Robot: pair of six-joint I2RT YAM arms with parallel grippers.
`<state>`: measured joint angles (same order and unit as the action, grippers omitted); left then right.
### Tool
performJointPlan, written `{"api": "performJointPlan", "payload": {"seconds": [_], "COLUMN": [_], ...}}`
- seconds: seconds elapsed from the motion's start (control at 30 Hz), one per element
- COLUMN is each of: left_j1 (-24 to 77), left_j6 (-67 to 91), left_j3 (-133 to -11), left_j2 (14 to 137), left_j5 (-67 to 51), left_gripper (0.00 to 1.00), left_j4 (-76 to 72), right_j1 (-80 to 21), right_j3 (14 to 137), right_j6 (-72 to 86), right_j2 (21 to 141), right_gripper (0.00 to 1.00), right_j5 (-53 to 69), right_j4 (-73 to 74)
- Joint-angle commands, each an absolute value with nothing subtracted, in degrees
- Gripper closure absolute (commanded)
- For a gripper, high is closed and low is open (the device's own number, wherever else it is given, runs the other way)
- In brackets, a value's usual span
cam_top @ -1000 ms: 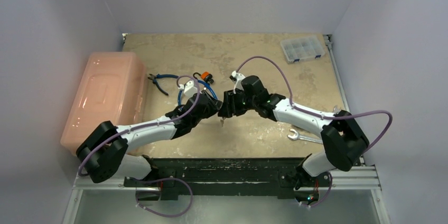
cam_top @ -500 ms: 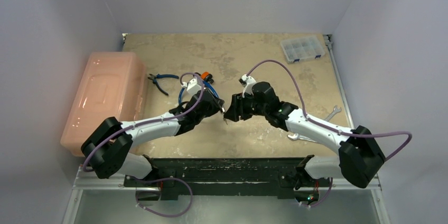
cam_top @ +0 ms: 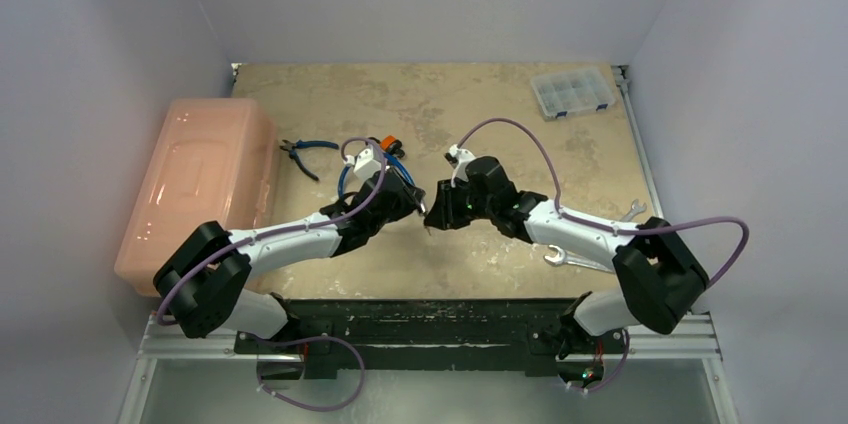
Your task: Unlock with the key
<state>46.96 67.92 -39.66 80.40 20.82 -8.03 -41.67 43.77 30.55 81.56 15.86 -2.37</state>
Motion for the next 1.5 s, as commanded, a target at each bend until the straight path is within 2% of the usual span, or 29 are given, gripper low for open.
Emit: {"api": "performJointPlan", "payload": {"seconds": [0.0,0.13,0.3,1.03,1.47], "left_j1": [47.2,47.13,47.22,47.16,47.11], "left_j6": [68.22,68.2,68.29,69.37,68.14], "left_j3": [-40.78,-40.65,-40.53,-36.88,-33.31], "left_j2": [78.77,78.67,78.34,68.03,61.35], "left_j5": [19.95,19.8,19.48,16.42,13.77], "left_gripper": [1.0,1.0,1.0,1.0,1.0], "left_j4": [-11.87,-11.96,-12.24,-14.5,-25.71], "right_j1": [-41.74,-41.75,-41.8,-39.88,-36.01], "right_j3": [46.51,46.84,46.95,44.2,44.32], "right_j6": [30.79,30.76,30.81,40.74,48.83], "right_j2": [81.97,82.8,83.86,76.95,73.49], "right_gripper": [0.74,0.8,1.0,1.0,1.0], "right_j5": [16.0,15.91,16.0,19.42,25.75], "right_j4": [-5.45,-5.57,-5.76,-14.42,-22.94]}}
